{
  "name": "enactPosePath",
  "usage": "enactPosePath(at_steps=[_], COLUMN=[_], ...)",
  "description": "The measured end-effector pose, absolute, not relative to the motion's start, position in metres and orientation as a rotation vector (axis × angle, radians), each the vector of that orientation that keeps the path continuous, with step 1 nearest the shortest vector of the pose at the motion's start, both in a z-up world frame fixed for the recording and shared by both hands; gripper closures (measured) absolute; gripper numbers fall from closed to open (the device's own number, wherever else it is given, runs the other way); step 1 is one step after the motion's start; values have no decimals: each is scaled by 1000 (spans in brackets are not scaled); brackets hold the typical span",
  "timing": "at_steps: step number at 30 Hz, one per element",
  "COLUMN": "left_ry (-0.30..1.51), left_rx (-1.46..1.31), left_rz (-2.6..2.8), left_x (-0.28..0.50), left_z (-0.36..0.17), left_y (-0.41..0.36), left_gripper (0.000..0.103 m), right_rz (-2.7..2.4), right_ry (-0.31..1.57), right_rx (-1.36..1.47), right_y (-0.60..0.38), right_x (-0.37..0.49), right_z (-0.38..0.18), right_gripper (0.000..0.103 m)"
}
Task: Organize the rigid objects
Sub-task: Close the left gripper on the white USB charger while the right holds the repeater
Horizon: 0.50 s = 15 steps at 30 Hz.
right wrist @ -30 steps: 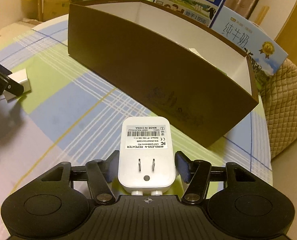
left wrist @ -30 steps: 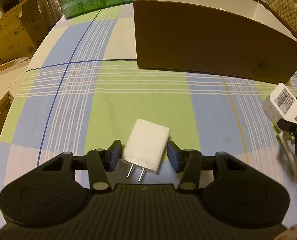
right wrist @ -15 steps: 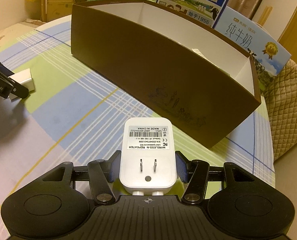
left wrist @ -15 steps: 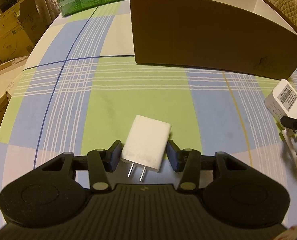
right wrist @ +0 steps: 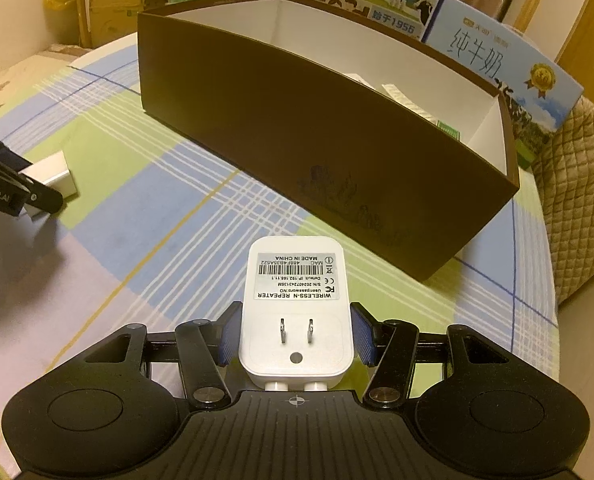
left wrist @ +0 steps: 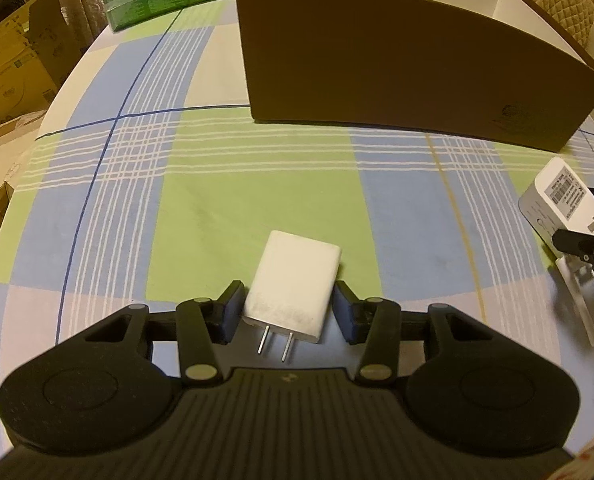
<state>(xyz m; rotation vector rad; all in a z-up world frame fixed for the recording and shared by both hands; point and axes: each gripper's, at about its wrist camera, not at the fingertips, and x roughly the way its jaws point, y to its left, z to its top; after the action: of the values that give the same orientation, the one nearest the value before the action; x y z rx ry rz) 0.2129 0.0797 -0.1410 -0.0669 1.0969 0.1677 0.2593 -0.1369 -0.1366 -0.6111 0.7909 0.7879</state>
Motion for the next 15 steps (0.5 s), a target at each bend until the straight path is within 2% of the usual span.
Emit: enactPosePath(at_steps=[10,15], left_ry=[1079,1043], left_rx=[-74,-74], left_rz=[136,125], left_x=[207,203], left_z=[-130,-116], left_y=[73,70], left_gripper=[67,67], right_rz=[787,789], right_ry=[821,832], right_rx=[-508,-430], right_y=[-150,-158], right_x=[261,264], right_z=[-116,-98], right_gripper=[51,51])
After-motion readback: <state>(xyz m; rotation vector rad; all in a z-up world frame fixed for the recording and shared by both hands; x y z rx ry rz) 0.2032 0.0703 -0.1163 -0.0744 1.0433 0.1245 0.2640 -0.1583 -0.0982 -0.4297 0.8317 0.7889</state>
